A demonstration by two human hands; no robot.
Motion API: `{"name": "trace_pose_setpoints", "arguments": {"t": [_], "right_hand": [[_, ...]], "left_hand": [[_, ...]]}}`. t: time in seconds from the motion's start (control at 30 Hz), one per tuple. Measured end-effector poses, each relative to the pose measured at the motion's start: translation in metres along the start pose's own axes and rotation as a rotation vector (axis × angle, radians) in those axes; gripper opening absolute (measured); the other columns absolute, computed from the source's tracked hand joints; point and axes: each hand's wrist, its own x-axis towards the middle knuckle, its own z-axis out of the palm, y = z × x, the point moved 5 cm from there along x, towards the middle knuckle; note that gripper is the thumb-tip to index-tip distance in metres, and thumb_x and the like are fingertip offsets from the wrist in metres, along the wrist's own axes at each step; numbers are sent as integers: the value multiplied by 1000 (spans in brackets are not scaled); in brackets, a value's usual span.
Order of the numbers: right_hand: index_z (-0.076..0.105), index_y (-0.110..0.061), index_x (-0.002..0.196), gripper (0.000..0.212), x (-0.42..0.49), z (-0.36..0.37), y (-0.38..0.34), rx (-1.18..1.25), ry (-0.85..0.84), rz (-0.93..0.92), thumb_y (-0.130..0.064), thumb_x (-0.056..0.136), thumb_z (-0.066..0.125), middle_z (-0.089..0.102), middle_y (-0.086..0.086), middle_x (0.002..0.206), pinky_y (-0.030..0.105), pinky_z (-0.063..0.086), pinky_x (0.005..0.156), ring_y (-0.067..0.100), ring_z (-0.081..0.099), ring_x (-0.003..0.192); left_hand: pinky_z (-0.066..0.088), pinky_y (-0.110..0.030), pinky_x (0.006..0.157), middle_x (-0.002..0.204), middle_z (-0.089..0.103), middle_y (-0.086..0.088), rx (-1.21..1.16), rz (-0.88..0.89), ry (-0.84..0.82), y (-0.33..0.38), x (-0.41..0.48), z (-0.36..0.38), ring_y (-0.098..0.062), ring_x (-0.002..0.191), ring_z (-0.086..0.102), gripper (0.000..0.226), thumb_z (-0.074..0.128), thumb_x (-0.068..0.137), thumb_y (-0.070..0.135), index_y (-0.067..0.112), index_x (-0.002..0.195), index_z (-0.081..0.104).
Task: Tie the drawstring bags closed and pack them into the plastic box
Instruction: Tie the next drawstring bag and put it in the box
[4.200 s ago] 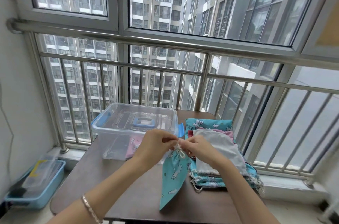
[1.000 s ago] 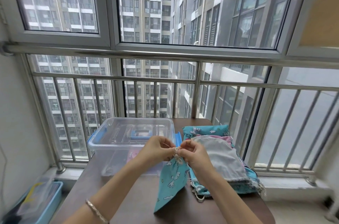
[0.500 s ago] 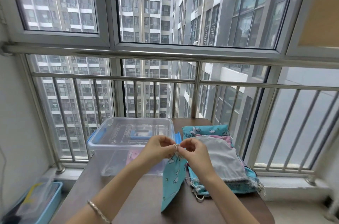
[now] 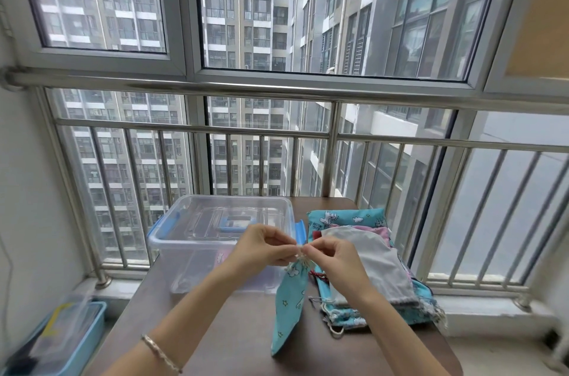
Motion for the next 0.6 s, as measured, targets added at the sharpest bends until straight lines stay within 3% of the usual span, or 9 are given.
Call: {"name": "trace_pose_setpoints", "arguments": {"t": [0.13, 0.2, 0.3, 0.33, 0.43, 0.5, 0.6], "right_hand": [[71, -20, 74, 14, 5, -18, 8, -242, -10, -48, -17, 87, 69, 66, 1, 68, 32, 49, 64, 8, 58, 62], [70, -21, 85, 2, 4, -21, 7, -292, -100, -51, -20, 84, 71, 69, 1, 81, 31, 50, 67, 12, 60, 70], [55, -30, 123, 50, -1, -7, 0, -329, -383, -20, -15, 78, 69, 62, -12, 110, 19, 49, 72, 4, 60, 92], [55, -31, 125, 51, -3, -2, -6, -384, -440, -37, -15, 79, 68, 62, -15, 108, 17, 50, 74, -1, 59, 94], [68, -17, 100, 18, 9, -2, -27, -503, -422, -94, -12, 83, 65, 66, -4, 90, 27, 52, 72, 4, 59, 78], [66, -13, 87, 9, 24, -10, -46, -372, -373, -94, -5, 83, 62, 64, 3, 82, 30, 52, 70, 8, 58, 74], [63, -13, 84, 9, 50, -22, -84, -42, -287, -91, -7, 77, 62, 62, -3, 77, 20, 49, 68, 8, 58, 71]], "left_hand": [[60, -32, 70, 75, 74, -13, 44, 26, 58, -4, -3, -15, -23, 70, 72, 6, 75, 78, 2, 2, 83, 71], [60, -35, 74, 75, 74, -14, 29, 16, 35, -7, -4, -13, -23, 72, 72, 4, 73, 80, 0, 2, 83, 70], [59, -32, 78, 78, 74, -11, -2, 28, -22, -1, -6, -3, -21, 77, 71, 4, 71, 82, 1, 4, 85, 69], [59, -30, 77, 81, 74, -11, -16, 27, -37, 2, -6, -1, -21, 78, 71, 6, 71, 82, 3, 3, 87, 69], [58, -27, 72, 91, 74, -13, -92, -11, -7, 13, -4, -10, -21, 80, 71, 18, 69, 86, 15, 2, 98, 66], [59, -27, 65, 91, 70, -15, -163, -66, 51, 17, -3, -23, -19, 71, 69, 28, 61, 92, 26, 0, 102, 64], [58, -29, 61, 86, 65, -17, -95, -294, 18, 15, -2, -41, -21, 63, 64, 54, 40, 98, 47, -2, 101, 61]]}}
